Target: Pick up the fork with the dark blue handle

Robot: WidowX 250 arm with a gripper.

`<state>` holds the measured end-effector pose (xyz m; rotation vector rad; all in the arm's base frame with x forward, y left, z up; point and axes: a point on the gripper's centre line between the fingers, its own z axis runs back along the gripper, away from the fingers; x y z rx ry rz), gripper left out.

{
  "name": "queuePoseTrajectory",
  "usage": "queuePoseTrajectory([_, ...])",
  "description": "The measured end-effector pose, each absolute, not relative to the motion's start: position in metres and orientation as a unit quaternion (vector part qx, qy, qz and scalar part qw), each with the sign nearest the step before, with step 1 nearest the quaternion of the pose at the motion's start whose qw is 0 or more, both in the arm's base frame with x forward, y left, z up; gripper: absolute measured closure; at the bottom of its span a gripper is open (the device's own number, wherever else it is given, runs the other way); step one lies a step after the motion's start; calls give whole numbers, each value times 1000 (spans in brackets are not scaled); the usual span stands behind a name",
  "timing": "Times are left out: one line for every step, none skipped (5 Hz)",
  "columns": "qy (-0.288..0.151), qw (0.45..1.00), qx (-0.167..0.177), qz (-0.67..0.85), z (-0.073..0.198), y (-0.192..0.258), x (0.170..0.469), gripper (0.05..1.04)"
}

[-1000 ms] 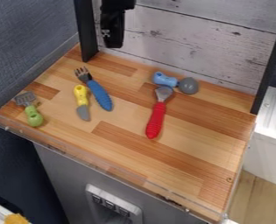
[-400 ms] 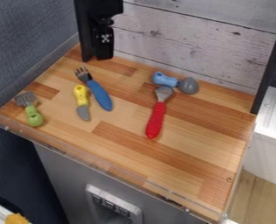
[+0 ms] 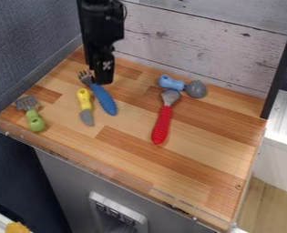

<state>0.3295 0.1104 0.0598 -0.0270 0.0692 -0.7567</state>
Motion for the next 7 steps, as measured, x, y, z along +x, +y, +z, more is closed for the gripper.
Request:
queuePoseTrajectory([21, 905, 13, -425, 44, 114, 329, 84])
queuePoseTrajectory([13, 878, 27, -478, 24, 112, 331, 81])
queuePoseTrajectory([0, 861, 41, -507, 21, 112, 336, 81])
queuePoseTrajectory([-8, 865, 44, -501, 21, 113, 339, 83])
queuePoseTrajectory([-18, 881, 41, -471, 21, 114, 341, 83])
queuePoseTrajectory([-31, 904, 35, -425, 21, 116, 342, 83])
queuePoseTrajectory([-50, 923, 23, -380, 20, 117, 347, 83])
